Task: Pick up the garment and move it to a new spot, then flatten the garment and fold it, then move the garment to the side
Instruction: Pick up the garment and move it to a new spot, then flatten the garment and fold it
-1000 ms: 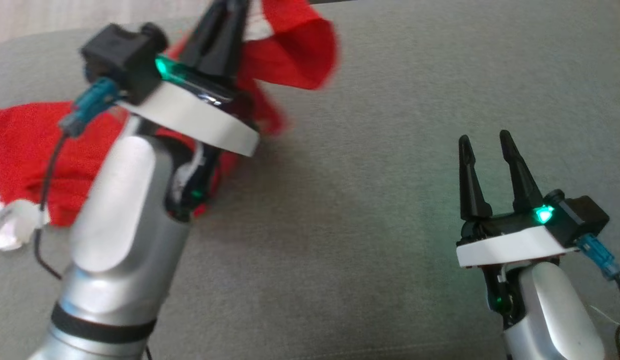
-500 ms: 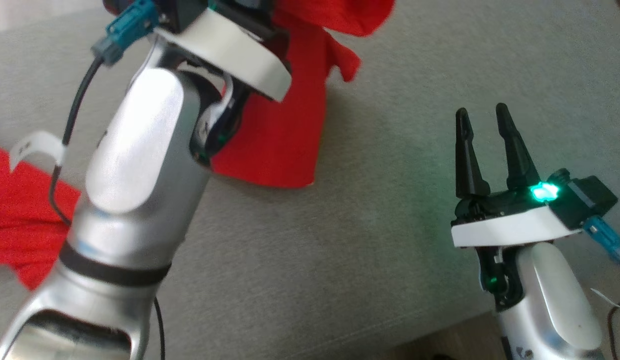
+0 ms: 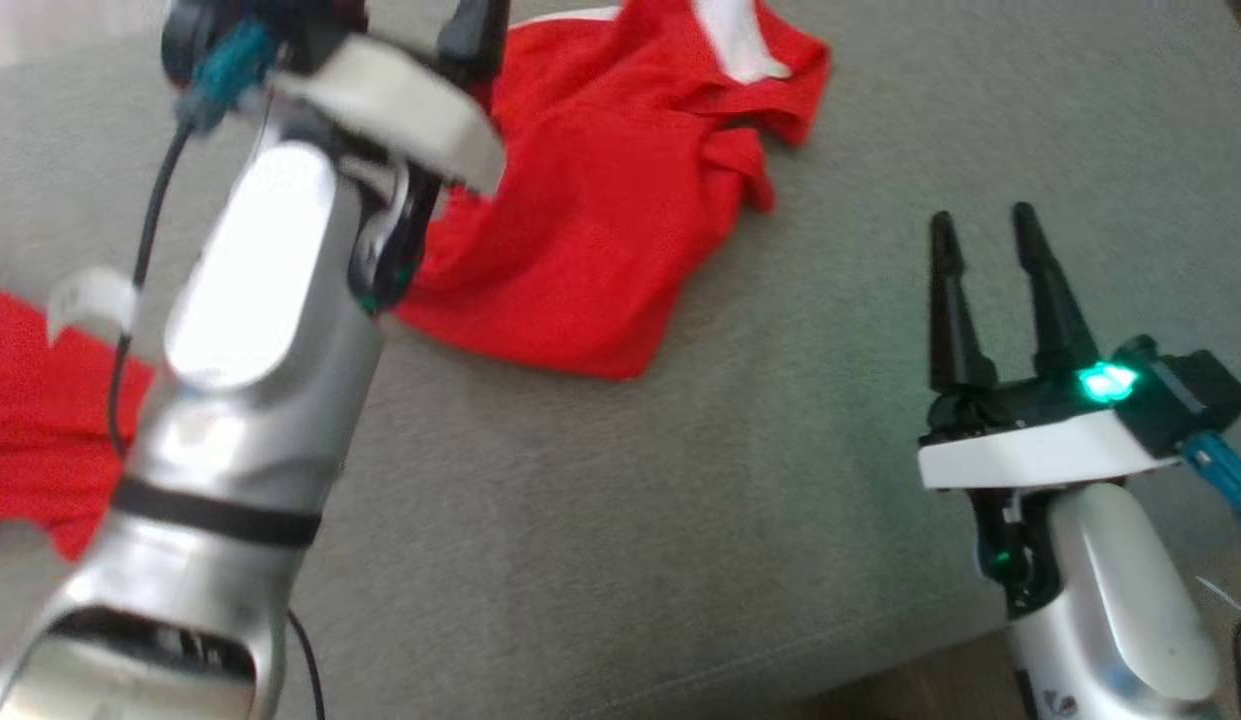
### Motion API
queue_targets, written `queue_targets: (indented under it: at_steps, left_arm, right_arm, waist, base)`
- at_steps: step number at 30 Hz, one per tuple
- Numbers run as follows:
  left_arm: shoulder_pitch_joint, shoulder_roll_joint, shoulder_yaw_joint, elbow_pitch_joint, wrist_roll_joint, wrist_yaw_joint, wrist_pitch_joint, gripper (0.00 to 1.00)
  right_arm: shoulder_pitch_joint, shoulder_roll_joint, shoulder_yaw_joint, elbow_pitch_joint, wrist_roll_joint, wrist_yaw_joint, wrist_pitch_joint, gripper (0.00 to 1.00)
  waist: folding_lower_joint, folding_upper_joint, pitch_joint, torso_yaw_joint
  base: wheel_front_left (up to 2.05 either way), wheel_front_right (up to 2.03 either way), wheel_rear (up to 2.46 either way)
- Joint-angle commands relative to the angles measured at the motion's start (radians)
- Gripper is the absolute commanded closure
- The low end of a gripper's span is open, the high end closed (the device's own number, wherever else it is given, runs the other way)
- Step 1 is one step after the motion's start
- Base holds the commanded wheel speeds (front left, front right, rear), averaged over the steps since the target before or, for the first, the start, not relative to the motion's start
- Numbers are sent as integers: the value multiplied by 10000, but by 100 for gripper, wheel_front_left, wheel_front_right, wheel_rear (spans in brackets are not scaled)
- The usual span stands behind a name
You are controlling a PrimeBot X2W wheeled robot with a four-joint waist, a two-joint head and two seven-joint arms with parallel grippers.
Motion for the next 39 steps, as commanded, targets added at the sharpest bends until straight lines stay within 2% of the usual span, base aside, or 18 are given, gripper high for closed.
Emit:
queue_targets:
  at_steps: [1,5,6,11,15,21,32,39]
  left_arm:
    - [269,300,429,-511,-110,50,-111,0]
    - [1529,446,807,-1423,-269,96,-159,0]
    - [1529,446,807,-1423,-269,96,-159,0]
    - [3597,566,1339,-2998,-155,181,-165,0]
    - [5326,393,1684,-3854,-141,169,-166,0]
    - [7131,3,2042,-4275,-75,143,-167,0]
    - [7474,-268,1887,-4554,25,1,-167,0]
    - [7285,-274,1596,-4619,-228,119,-168,0]
  right_arm:
    - [65,-49,13,-295,-186,-7,-93,0]
    - [329,-49,-286,-250,-576,-7,-93,0]
    - [329,-49,-286,-250,-576,-7,-93,0]
    - [728,-49,-480,-158,-974,-7,-93,0]
    - [1096,-49,-708,-113,-1085,-7,-93,0]
    - [1519,-49,-731,39,-1206,-7,-93,0]
    - [1158,-49,-606,793,-1537,-7,-94,0]
    - [-60,-49,-752,2807,-1380,-7,308,0]
  waist:
    - [0,0,-305,563]
    - [0,0,-678,1295]
    - [0,0,-678,1295]
    - [0,0,-1170,2026]
    - [0,0,-1536,2473]
    - [0,0,-1851,2864]
    - [0,0,-1546,3374]
    - [0,0,-925,3720]
  base:
    - [0,0,0]
    - [0,0,0]
    - [0,0,0]
    - [0,0,0]
    - [0,0,0]
    - [0,0,0]
    - [0,0,0]
    - [0,0,0]
